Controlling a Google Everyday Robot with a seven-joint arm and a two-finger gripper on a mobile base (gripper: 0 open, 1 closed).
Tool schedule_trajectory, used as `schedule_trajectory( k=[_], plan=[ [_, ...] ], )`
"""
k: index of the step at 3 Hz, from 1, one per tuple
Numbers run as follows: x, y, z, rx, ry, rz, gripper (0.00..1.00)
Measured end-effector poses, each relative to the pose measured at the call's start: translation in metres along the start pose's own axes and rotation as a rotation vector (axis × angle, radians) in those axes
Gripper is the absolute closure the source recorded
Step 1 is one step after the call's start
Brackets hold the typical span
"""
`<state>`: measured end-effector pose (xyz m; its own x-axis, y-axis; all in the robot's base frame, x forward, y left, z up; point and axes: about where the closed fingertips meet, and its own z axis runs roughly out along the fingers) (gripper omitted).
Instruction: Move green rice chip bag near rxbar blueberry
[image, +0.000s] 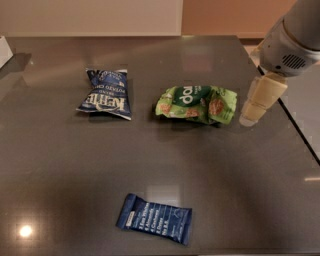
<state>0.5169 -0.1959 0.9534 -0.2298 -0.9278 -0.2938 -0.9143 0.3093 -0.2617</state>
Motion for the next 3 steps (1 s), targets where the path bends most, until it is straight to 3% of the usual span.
schedule_trajectory(
  k=[1,3],
  plan=[
    [-0.008,-0.021,0.023,-0.009,-0.032,0.026,0.0],
    [-0.013,-0.033,0.064,-0.064,-0.085,0.065,0.0]
  ],
)
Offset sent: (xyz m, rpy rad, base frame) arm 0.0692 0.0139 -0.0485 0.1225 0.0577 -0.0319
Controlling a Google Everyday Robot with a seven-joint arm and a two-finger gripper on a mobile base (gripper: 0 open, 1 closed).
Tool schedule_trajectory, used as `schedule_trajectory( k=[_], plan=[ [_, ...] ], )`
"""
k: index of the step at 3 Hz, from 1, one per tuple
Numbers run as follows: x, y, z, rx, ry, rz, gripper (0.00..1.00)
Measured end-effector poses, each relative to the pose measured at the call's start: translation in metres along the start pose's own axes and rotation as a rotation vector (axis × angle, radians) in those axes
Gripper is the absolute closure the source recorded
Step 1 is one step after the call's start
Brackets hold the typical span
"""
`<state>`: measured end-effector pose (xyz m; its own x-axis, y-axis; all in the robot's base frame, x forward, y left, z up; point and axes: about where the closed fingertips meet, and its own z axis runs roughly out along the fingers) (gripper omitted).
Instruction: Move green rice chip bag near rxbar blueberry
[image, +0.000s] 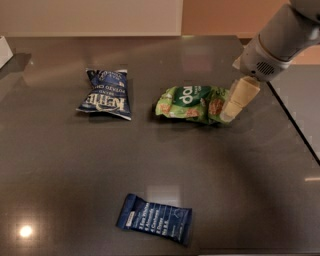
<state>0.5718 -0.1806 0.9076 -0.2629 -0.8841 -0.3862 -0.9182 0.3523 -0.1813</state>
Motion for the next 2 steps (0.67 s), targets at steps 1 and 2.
schedule_trajectory(
  k=[1,2],
  plan=[
    [-0.001,-0.002,0.019,-0.023,-0.041,0.001,0.0],
    [-0.003,-0.004,0.034,-0.024,-0.071,-0.009,0.0]
  ],
)
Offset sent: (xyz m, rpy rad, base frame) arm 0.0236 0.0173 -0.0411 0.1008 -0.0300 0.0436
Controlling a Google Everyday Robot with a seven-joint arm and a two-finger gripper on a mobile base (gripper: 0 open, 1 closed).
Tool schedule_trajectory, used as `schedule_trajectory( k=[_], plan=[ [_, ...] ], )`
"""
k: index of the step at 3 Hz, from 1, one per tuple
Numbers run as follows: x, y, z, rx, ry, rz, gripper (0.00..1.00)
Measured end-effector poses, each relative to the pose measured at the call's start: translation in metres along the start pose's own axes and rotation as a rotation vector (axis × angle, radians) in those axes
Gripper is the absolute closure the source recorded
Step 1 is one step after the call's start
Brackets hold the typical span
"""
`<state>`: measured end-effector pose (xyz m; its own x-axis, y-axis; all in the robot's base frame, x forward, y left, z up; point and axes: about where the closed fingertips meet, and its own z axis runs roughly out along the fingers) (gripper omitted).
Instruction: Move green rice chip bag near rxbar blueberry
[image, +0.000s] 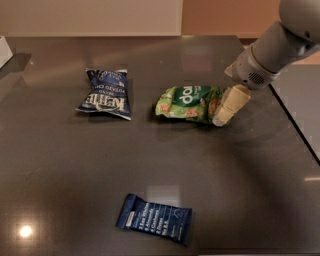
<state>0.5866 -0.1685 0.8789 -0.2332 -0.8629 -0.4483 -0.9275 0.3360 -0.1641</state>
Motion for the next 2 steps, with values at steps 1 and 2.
schedule_trajectory(
  k=[1,2],
  plan=[
    [-0.0012,-0.0014,0.0148,-0.01,-0.012,-0.008,0.15],
    [-0.0025,-0.0004,0.0221,-0.016,-0.016,-0.015,0.36]
  ],
)
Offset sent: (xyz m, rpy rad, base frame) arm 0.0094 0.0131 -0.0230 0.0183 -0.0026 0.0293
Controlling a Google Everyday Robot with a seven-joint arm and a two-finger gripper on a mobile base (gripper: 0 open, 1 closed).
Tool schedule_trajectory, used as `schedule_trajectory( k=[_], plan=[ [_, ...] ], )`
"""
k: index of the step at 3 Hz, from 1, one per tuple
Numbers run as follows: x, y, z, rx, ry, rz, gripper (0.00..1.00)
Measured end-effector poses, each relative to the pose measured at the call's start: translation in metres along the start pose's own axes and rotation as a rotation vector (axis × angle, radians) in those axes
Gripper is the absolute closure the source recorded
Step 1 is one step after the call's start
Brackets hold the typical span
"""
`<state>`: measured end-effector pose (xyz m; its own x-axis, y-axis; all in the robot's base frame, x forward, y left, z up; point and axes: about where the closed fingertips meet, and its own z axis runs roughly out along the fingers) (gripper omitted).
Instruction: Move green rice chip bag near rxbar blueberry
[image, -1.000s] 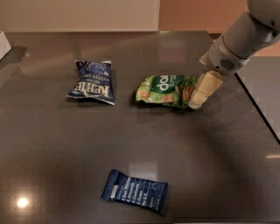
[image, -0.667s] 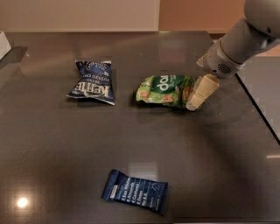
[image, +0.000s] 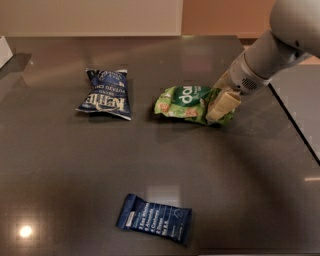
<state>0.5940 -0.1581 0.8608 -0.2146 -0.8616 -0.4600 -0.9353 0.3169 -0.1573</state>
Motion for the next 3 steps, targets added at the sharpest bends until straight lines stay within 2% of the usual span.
schedule_trajectory(
  k=[1,2,3],
  plan=[
    [0.0,0.004,0.0,-0.006,-0.007,-0.005,0.6],
    [-0.007,0.016,-0.014,-0.021,-0.037,-0.02,0.83],
    [-0.017,0.046,-0.034,-0.065,-0.056,-0.094,1.0]
  ],
)
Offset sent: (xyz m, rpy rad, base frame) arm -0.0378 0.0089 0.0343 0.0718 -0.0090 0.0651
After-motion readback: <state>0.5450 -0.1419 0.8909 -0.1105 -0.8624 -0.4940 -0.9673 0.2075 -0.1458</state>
